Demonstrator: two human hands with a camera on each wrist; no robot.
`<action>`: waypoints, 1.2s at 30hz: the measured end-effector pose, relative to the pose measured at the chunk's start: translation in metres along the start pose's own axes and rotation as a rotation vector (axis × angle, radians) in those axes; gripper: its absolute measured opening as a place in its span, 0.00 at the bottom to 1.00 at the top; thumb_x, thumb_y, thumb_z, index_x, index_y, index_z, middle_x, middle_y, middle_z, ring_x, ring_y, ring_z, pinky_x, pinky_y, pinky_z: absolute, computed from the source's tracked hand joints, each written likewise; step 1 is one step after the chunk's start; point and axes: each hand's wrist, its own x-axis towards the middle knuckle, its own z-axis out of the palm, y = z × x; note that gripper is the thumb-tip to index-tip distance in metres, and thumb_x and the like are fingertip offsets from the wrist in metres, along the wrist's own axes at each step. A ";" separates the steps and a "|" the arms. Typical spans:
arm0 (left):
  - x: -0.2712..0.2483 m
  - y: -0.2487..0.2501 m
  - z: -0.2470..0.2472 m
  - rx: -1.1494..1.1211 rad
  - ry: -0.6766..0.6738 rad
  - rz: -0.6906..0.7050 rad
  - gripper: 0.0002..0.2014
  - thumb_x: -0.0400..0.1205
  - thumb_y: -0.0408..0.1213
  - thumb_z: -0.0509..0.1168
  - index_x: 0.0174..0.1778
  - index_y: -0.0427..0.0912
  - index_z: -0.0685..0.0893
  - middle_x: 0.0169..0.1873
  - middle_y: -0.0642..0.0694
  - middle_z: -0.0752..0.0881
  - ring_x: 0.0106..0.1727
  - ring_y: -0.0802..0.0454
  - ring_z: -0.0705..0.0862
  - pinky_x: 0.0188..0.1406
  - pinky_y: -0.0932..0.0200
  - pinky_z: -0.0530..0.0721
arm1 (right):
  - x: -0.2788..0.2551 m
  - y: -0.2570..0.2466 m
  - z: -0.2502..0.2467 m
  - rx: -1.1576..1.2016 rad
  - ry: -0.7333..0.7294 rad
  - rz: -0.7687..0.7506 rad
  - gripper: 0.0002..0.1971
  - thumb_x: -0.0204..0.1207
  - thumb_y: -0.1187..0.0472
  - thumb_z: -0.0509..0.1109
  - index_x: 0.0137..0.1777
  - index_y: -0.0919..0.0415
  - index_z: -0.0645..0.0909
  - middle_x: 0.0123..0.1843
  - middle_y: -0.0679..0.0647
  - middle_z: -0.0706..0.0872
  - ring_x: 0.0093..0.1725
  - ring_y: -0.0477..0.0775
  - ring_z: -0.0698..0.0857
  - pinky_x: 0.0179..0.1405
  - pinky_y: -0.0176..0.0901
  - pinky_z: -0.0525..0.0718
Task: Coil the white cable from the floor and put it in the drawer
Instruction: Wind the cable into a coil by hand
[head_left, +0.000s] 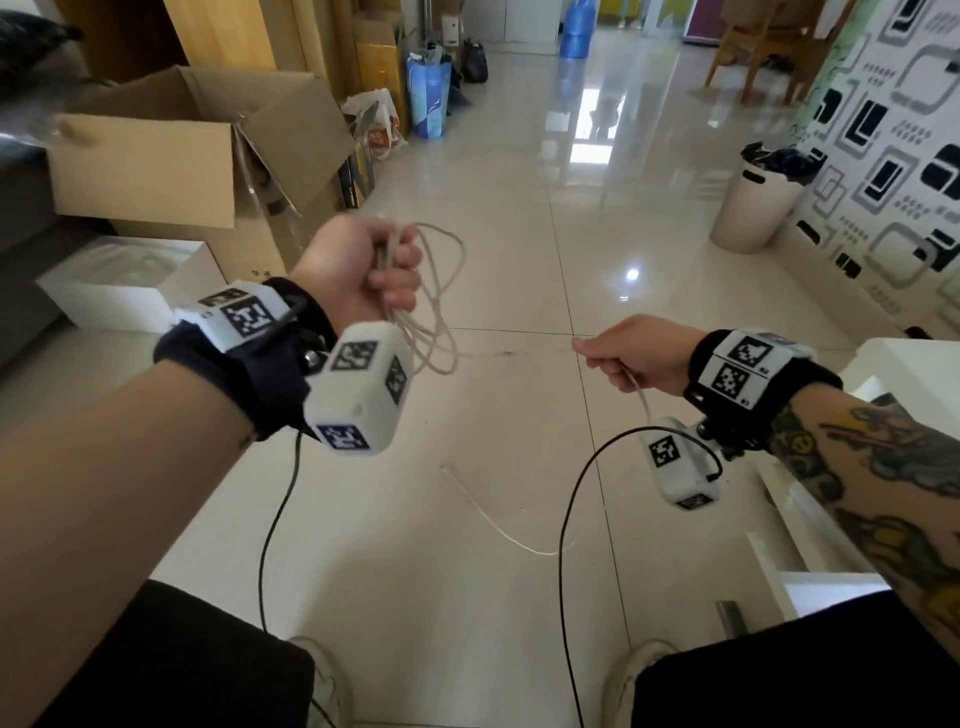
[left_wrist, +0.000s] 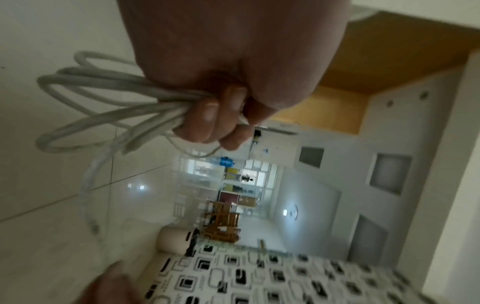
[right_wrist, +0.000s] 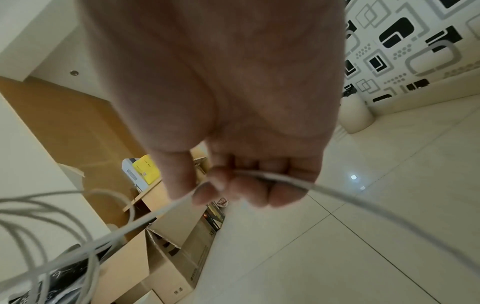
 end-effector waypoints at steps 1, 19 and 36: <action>-0.002 -0.005 0.008 0.079 -0.042 -0.020 0.15 0.86 0.36 0.48 0.35 0.42 0.73 0.19 0.52 0.72 0.11 0.60 0.61 0.12 0.68 0.58 | 0.002 -0.001 0.000 0.009 0.057 0.005 0.15 0.77 0.51 0.71 0.40 0.64 0.79 0.26 0.52 0.70 0.26 0.49 0.70 0.26 0.37 0.70; -0.023 -0.084 0.062 0.679 -0.171 -0.086 0.13 0.89 0.35 0.52 0.42 0.40 0.78 0.37 0.42 0.83 0.29 0.49 0.79 0.26 0.59 0.73 | -0.025 -0.040 0.031 0.623 -0.068 -0.048 0.11 0.76 0.77 0.59 0.51 0.76 0.82 0.35 0.61 0.81 0.25 0.49 0.78 0.19 0.34 0.74; -0.003 -0.082 0.054 0.143 0.008 -0.058 0.13 0.87 0.33 0.49 0.45 0.36 0.79 0.36 0.38 0.82 0.30 0.48 0.81 0.32 0.55 0.79 | -0.045 -0.054 0.047 0.638 0.007 -0.217 0.21 0.74 0.81 0.57 0.63 0.68 0.81 0.60 0.62 0.85 0.51 0.57 0.88 0.49 0.47 0.90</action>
